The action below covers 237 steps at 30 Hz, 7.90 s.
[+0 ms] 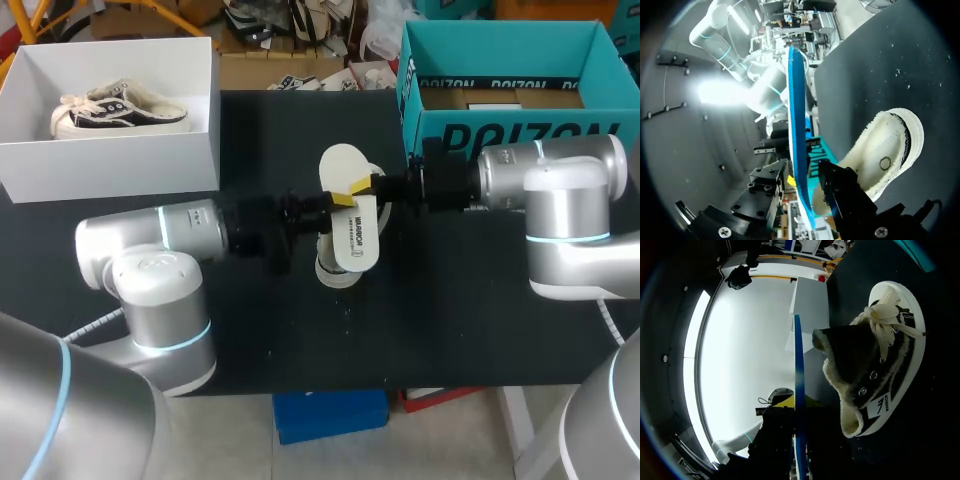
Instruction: Take the shoe out of the shoebox, open the shoe tongue, remove and reinsert the insole, then place the shoe into the shoebox
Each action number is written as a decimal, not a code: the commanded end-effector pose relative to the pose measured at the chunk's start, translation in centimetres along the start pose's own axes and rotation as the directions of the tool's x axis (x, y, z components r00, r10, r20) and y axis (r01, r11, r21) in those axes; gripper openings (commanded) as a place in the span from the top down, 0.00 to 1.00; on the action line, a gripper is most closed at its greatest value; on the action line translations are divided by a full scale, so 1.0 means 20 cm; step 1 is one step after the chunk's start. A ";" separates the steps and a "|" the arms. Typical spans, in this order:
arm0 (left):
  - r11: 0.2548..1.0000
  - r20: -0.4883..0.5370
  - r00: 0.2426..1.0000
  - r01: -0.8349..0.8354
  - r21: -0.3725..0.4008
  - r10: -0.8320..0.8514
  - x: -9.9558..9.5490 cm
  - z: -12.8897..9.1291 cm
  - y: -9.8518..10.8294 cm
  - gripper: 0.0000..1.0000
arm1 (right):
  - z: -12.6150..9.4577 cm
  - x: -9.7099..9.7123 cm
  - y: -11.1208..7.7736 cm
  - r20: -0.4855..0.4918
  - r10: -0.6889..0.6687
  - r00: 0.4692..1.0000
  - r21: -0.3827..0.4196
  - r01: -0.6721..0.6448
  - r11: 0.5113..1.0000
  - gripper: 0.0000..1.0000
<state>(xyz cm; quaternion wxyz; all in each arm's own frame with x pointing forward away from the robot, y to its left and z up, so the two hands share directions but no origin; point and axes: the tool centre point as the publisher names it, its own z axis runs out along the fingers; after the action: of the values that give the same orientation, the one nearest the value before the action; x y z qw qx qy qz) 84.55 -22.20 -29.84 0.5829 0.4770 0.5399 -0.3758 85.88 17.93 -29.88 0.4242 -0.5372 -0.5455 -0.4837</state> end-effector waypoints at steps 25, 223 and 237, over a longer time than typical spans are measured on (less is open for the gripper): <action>0.999 -0.156 0.987 0.047 0.024 -0.042 -0.02 -0.20 -0.14 1.00 | -0.25 0.15 -0.06 0.124 0.091 0.988 -0.274 -0.054 0.960 0.00; 0.809 -0.605 0.791 0.295 0.508 0.092 0.32 -0.06 -0.11 1.00 | -0.81 0.36 -0.55 0.367 0.194 0.910 -0.538 0.038 0.842 0.00; 0.845 -0.620 0.783 0.292 0.447 0.057 0.38 0.02 0.00 1.00 | -0.81 0.36 -0.55 0.367 0.194 0.910 -0.538 0.038 0.842 0.00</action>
<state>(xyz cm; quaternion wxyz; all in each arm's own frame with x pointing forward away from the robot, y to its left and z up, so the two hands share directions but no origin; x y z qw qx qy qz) 85.34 -21.54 -36.96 0.1989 0.6759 0.6047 -0.3714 73.52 3.78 -20.78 0.1544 -0.7447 -0.4428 -0.4749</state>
